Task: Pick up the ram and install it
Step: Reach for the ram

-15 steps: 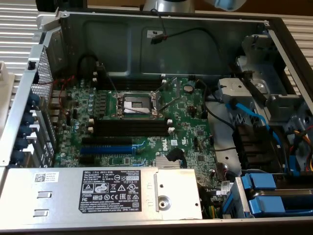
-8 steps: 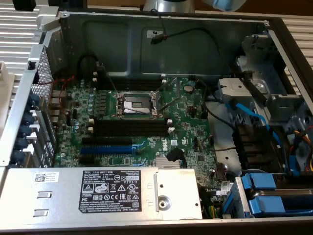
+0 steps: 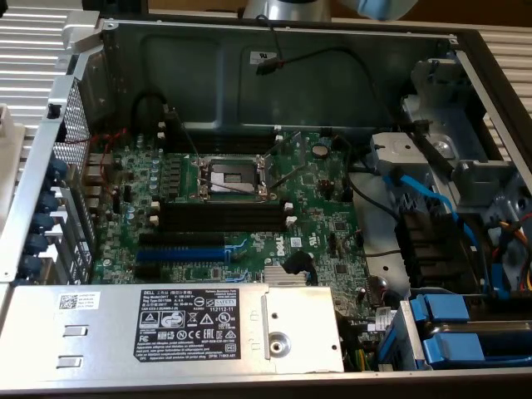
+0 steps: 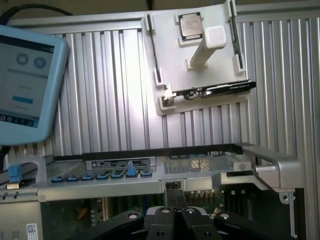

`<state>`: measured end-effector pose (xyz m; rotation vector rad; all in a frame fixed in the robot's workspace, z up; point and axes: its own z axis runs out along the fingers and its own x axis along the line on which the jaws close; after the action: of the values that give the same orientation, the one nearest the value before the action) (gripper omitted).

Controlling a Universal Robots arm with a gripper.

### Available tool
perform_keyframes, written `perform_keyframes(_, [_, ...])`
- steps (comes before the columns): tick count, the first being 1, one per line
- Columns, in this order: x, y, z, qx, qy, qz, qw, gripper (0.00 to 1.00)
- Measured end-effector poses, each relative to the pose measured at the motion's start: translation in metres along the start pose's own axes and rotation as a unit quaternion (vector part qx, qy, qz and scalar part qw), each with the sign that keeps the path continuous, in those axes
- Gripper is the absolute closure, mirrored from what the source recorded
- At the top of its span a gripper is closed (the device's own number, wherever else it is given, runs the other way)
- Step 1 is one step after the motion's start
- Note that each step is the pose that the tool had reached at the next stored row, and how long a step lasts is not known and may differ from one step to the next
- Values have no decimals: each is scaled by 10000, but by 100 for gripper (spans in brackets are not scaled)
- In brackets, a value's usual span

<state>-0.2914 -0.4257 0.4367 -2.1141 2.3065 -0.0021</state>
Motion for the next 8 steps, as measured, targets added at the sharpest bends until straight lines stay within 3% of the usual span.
perform_keyframes(8, [42, 351, 78, -2, 0, -1, 10000, 89])
